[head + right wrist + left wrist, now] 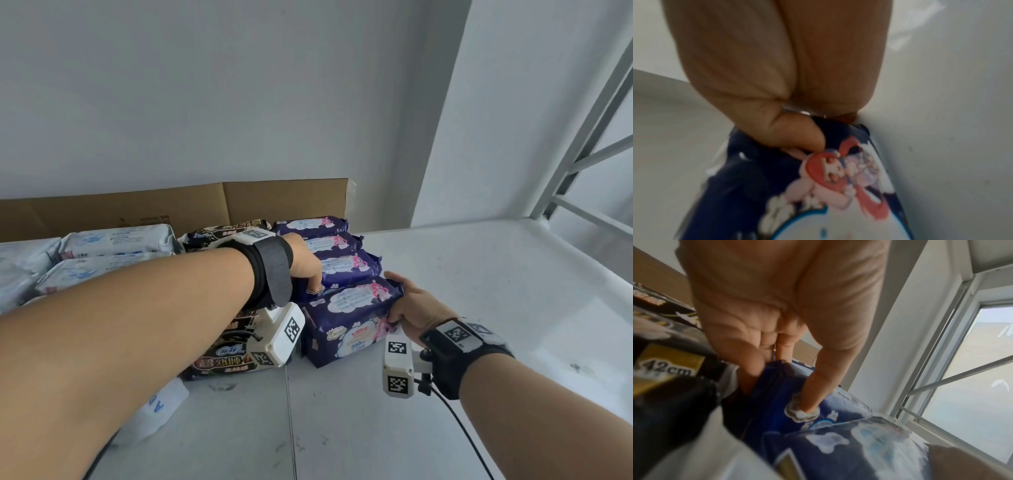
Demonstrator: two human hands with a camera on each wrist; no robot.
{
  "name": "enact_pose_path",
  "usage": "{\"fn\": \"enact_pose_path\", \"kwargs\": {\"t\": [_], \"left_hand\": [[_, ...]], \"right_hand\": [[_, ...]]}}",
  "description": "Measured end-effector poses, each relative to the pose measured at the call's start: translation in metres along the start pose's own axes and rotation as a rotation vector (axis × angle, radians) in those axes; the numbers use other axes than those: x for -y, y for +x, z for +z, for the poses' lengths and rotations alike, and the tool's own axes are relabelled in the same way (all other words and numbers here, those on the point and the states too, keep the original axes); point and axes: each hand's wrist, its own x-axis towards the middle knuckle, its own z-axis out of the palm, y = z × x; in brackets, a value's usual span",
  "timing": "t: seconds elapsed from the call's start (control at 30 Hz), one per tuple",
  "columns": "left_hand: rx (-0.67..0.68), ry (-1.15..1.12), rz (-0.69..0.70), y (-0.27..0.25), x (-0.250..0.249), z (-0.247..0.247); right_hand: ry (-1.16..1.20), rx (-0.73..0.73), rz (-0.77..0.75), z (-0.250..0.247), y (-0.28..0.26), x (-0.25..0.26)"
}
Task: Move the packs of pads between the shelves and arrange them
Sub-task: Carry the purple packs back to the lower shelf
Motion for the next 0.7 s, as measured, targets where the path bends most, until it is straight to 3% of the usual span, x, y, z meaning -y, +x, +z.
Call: {"fn": "enact_pose_path", "kwargs": {"t": [0.2,0.33,0.53,0.7], "left_hand": [[0.006,0.271,0.032,-0.006,-0.004,-0.001],[0.002,0.26,0.069,-0.007,-0.003,-0.002],[0.155,0.231,0.101,-0.015,-0.003,-0.005],[0.1,0.427,0.145,-0.018,-0.001,0.007]], "right_hand": [[-0.177,0.208,-0.008,0.007,-0.01,-0.001],[-0.204,0.271,0.011,0.009,-0.017,0.0],[-0.258,0.209,0.062,0.014,-0.027,-0.004],[-0.273,0.138,0.109,0.018,-0.037,-0.004]]}}
